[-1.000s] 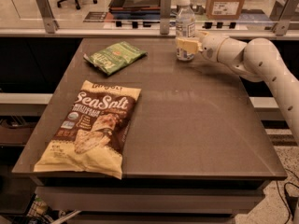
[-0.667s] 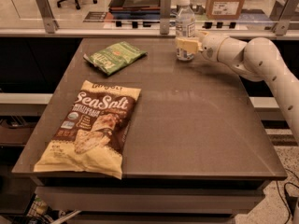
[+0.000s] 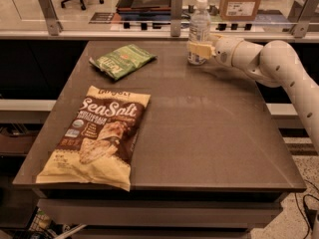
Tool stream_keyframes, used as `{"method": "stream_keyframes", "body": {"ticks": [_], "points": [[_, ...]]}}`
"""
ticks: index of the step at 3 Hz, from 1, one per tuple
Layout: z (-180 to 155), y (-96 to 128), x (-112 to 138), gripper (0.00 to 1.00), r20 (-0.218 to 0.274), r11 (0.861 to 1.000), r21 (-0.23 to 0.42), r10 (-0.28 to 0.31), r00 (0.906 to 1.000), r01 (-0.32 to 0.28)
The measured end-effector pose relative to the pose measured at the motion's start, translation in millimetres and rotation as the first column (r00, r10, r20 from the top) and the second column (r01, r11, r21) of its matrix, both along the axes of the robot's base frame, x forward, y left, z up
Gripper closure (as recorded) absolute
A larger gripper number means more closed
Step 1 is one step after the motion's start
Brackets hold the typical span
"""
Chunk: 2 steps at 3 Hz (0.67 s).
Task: Place blue plastic bottle upright
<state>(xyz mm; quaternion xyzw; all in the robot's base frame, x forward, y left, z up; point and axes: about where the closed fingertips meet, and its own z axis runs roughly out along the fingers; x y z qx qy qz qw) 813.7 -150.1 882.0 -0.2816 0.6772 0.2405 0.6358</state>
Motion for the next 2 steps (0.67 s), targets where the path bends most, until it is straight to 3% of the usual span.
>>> {"method": "stream_keyframes", "body": {"ticks": [1, 2], "points": [[-0.5, 3.6, 0.4, 0.00, -0.001, 1.000, 0.001, 0.005, 1.0000, -0.005], [-0.5, 3.8, 0.4, 0.00, -0.001, 1.000, 0.001, 0.005, 1.0000, -0.005]]}}
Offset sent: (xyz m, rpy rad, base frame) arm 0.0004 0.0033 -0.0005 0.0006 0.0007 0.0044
